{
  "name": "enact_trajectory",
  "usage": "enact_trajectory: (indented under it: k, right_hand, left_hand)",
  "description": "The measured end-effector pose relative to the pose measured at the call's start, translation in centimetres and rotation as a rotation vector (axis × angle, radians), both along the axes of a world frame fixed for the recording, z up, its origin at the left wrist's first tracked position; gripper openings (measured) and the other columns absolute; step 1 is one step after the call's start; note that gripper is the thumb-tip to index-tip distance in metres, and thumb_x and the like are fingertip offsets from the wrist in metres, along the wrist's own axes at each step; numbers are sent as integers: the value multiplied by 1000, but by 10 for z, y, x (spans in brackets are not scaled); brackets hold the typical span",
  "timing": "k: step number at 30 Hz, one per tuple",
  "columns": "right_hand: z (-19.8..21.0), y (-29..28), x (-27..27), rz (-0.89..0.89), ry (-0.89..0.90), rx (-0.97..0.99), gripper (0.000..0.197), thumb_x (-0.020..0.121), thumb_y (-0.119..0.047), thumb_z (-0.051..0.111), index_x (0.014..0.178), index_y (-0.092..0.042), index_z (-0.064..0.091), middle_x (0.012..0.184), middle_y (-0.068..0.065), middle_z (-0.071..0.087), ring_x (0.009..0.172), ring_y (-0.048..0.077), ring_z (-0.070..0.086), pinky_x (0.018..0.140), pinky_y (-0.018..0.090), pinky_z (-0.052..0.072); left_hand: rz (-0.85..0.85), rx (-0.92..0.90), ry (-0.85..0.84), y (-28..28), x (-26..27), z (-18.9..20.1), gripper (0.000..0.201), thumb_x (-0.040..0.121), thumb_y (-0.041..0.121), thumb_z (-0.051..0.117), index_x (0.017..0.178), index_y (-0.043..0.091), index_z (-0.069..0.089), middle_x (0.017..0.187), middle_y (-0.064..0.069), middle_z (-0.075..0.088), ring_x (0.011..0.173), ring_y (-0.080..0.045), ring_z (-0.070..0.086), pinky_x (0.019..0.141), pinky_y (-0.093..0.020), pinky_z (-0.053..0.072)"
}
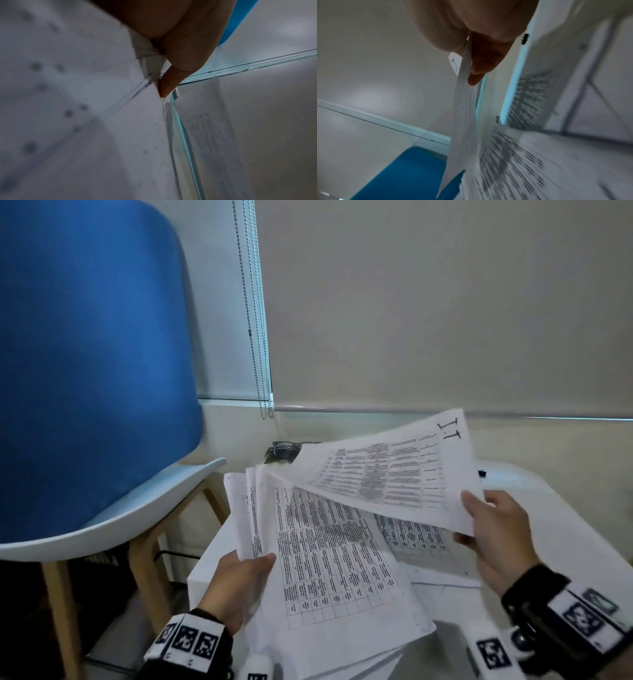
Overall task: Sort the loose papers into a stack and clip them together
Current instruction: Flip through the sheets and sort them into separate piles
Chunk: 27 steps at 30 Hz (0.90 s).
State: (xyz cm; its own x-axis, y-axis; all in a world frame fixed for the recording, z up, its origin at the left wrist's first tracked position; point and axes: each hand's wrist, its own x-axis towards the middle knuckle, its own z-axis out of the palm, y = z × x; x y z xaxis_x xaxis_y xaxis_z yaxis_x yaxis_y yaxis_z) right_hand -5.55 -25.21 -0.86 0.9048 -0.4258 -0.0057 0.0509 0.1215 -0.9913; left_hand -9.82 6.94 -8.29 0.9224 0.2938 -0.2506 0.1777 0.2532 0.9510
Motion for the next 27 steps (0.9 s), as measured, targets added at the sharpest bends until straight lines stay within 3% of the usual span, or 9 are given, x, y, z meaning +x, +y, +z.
enact_trajectory:
  k: [5, 8, 11, 14, 16, 18, 21, 25, 27]
  right_hand:
    - [-34, 32, -37, 200, 199, 10, 10, 98, -12, 56, 100, -2, 56, 82, 18, 70, 60, 27, 64, 40, 28, 50]
    - [-46, 45, -51, 535, 339, -147, 16, 94, -13, 60, 96, 3, 63, 63, 18, 68, 36, 21, 52, 36, 19, 31]
    - [-44, 53, -62, 938, 379, -328, 17, 93, -22, 62, 97, -8, 72, 73, 18, 74, 38, 16, 52, 35, 23, 27]
    - [-34, 48, -63, 1298, 404, -539, 23, 90, -43, 66, 89, -21, 73, 80, 12, 75, 52, 10, 59, 39, 16, 37]
    - [-23, 34, -58, 1387, 410, -718, 28, 86, -51, 69, 84, -23, 75, 73, 0, 72, 49, 2, 57, 43, 13, 40]
    - [-12, 14, -47, 1257, 387, -759, 36, 81, -53, 73, 70, -19, 72, 61, -1, 68, 42, 5, 54, 42, 16, 39]
    - [-12, -27, -15, 722, 363, -557, 43, 75, -56, 74, 69, -15, 64, 61, 5, 65, 47, 16, 52, 46, 22, 39]
    - [-15, -62, 27, 269, 421, -562, 44, 85, -44, 72, 108, -8, 61, 111, 15, 65, 82, 21, 56, 67, 30, 45]
    - [-13, -57, 36, 273, 471, -497, 52, 88, -33, 72, 125, -3, 52, 109, 15, 58, 77, 19, 52, 56, 22, 50]
  left_hand:
    - [32, -37, 5, 0, 0, 1, 25, 90, -3, 53, 110, -13, 64, 96, -27, 75, 90, -41, 72, 86, -47, 56]
    - [65, -120, 8, 1, -1, 4, 31, 93, 22, 51, 101, 0, 70, 85, -18, 76, 82, -36, 69, 85, -46, 52]
    - [4, -179, -8, 0, -4, 12, 37, 96, 41, 52, 111, 15, 74, 103, -13, 79, 95, -31, 72, 91, -45, 54]
    - [4, -2, -27, -7, -5, 9, 22, 90, 9, 68, 111, 7, 71, 100, -12, 79, 78, -23, 77, 61, -31, 61]
    - [15, 88, -28, -10, -6, 7, 25, 88, -4, 65, 112, 3, 69, 98, -15, 79, 78, -26, 78, 56, -29, 60]
    - [17, 121, -30, -10, -6, 6, 23, 89, -7, 63, 110, 2, 69, 93, -14, 80, 74, -25, 77, 52, -28, 59]
    - [36, 159, -12, -9, -5, 4, 21, 89, -4, 65, 108, 2, 70, 77, -7, 80, 66, -22, 76, 48, -25, 57]
    - [53, 249, -1, -12, -6, 7, 22, 87, -1, 67, 109, 0, 70, 83, -10, 77, 70, -24, 72, 48, -24, 52]
    - [50, 265, -1, -14, -8, 11, 19, 88, 0, 66, 107, 1, 70, 83, -10, 75, 70, -23, 69, 48, -22, 49]
